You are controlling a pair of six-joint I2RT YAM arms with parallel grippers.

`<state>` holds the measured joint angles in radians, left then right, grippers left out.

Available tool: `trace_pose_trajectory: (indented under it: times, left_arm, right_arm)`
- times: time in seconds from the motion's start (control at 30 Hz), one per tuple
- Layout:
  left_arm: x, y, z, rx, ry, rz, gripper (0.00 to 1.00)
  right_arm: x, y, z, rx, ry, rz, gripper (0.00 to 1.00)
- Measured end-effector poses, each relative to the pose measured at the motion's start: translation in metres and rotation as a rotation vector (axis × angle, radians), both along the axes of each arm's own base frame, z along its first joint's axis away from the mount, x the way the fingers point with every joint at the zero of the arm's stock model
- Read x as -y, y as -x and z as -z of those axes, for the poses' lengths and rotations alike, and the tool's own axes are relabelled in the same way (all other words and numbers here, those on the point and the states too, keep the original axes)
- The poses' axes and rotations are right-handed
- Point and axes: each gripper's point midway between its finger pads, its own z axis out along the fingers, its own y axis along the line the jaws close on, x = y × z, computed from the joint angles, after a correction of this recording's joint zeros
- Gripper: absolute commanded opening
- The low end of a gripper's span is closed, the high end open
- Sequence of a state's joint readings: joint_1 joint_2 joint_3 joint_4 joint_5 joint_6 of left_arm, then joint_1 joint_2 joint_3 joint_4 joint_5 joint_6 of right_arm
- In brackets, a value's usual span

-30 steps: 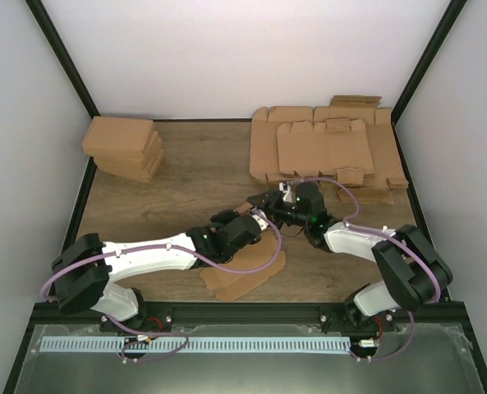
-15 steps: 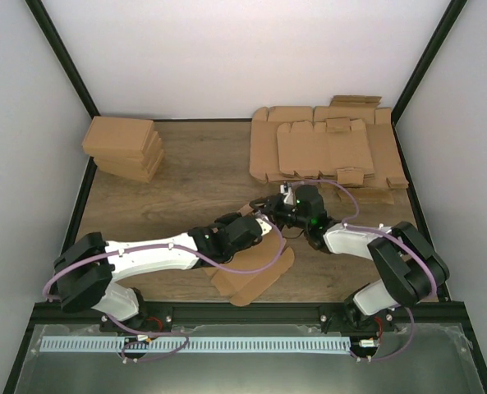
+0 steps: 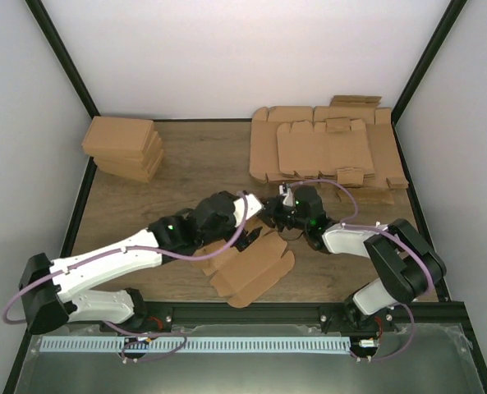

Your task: Fold the paper box

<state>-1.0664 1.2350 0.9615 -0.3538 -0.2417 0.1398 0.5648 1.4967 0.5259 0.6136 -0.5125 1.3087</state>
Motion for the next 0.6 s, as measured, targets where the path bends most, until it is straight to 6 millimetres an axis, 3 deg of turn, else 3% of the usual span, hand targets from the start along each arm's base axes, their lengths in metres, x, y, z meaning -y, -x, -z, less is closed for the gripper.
trace_pose_trajectory:
  times: [0.1, 0.17, 0.23, 0.3, 0.47, 0.6]
  left_arm:
    - [-0.003, -0.009, -0.021, -0.099, 0.118, -0.038, 0.94]
    - [-0.018, -0.033, -0.027, -0.187, 0.192, -0.111, 0.95]
    - [-0.042, -0.064, -0.022, -0.268, 0.244, -0.209, 1.0]
    - [-0.056, -0.076, -0.008, -0.339, 0.252, -0.258, 1.0]
    - [-0.046, -0.059, 0.037, -0.531, 0.188, -0.194, 0.97]
    - [-0.043, -0.047, 0.061, -0.632, 0.14, -0.152, 0.96]
  right_arm:
    - [0.0, 0.0, 0.003, 0.005, 0.011, -0.005, 0.17]
    - [0.0, 0.0, 0.004, 0.008, 0.013, -0.006, 0.17]
    - [0.0, 0.0, 0.004, 0.014, 0.017, -0.007, 0.17]
    - [0.0, 0.0, 0.004, 0.02, 0.02, -0.01, 0.17]
    - [0.0, 0.0, 0.005, 0.028, 0.029, -0.014, 0.17]
    - [0.0, 0.0, 0.006, 0.037, 0.036, -0.019, 0.17]
